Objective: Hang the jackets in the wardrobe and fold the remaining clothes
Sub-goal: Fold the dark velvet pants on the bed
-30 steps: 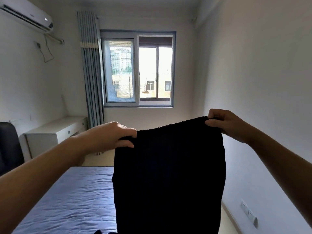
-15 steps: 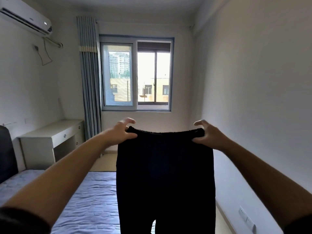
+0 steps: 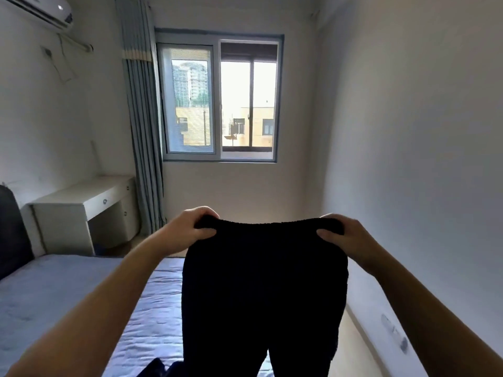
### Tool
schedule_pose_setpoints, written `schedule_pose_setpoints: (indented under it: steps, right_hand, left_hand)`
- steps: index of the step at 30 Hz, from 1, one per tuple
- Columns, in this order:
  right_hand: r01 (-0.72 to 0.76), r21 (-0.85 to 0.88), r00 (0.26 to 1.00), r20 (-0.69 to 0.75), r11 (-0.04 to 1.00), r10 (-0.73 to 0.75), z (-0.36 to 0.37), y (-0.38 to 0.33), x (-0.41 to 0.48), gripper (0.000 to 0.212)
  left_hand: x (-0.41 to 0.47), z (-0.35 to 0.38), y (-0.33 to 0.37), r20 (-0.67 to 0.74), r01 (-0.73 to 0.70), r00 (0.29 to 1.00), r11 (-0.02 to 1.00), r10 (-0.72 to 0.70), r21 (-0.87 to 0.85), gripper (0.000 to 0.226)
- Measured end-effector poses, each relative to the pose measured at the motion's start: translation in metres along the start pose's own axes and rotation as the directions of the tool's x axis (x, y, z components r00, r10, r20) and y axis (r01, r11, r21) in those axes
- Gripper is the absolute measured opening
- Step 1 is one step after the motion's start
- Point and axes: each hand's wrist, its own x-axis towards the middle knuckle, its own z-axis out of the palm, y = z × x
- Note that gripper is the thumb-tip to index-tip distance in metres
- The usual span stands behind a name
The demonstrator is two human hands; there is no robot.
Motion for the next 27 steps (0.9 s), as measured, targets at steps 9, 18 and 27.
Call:
schedule_pose_setpoints:
  steps: [9,18,27]
  right_hand:
    - [0.096,0.05,0.961,0.256,0.994,-0.106,0.005,-0.017,0.0,0.02]
    - [0.207,-0.03,0.953,0.231,0.978,-0.195,0.023,-0.018,0.0,0.021]
    - [0.48,-0.652,0.711,0.681,0.587,0.174,0.023,-0.027,-0.009,0.022]
  left_hand:
    - [-0.008,0.0,0.019,0.376,-0.273,0.926,0.747,0.034,0.606,0.025]
    - [-0.042,0.056,-0.017,0.44,-0.246,0.898,0.81,-0.016,0.531,0.015]
    - [-0.041,0.038,-0.018,0.453,-0.422,0.887,0.548,0.087,0.722,0.02]
